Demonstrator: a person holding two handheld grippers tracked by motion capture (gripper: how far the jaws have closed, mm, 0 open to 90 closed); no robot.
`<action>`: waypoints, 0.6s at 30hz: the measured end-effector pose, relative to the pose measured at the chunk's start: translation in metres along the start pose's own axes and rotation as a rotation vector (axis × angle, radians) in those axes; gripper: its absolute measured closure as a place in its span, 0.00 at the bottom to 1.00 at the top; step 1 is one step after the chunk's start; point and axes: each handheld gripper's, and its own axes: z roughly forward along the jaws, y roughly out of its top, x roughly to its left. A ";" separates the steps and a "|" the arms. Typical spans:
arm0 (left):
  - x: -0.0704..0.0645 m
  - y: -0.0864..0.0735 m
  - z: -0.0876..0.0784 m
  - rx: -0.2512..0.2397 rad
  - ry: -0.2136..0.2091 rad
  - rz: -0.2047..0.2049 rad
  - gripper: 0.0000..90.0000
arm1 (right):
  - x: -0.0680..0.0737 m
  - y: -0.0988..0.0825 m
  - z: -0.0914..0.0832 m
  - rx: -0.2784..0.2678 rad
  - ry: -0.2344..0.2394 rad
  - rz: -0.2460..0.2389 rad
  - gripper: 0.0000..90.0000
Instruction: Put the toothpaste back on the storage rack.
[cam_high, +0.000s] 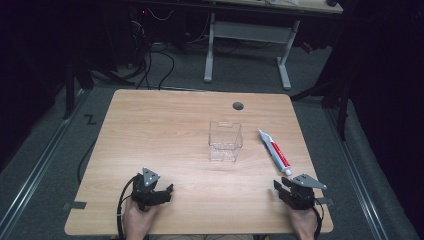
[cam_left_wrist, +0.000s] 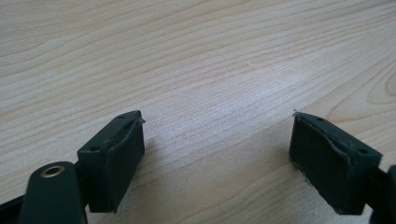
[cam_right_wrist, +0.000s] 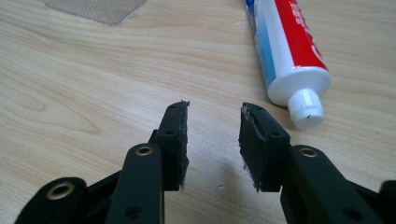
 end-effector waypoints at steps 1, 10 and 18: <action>0.000 0.000 0.000 0.000 0.000 0.000 0.20 | -0.001 0.002 -0.002 -0.013 0.004 -0.002 0.69; 0.000 0.000 0.000 0.001 0.003 -0.002 0.20 | -0.005 0.012 -0.010 -0.033 -0.003 -0.017 0.68; 0.000 0.000 0.000 0.001 0.008 -0.006 0.20 | -0.009 0.022 -0.010 -0.038 -0.010 -0.027 0.68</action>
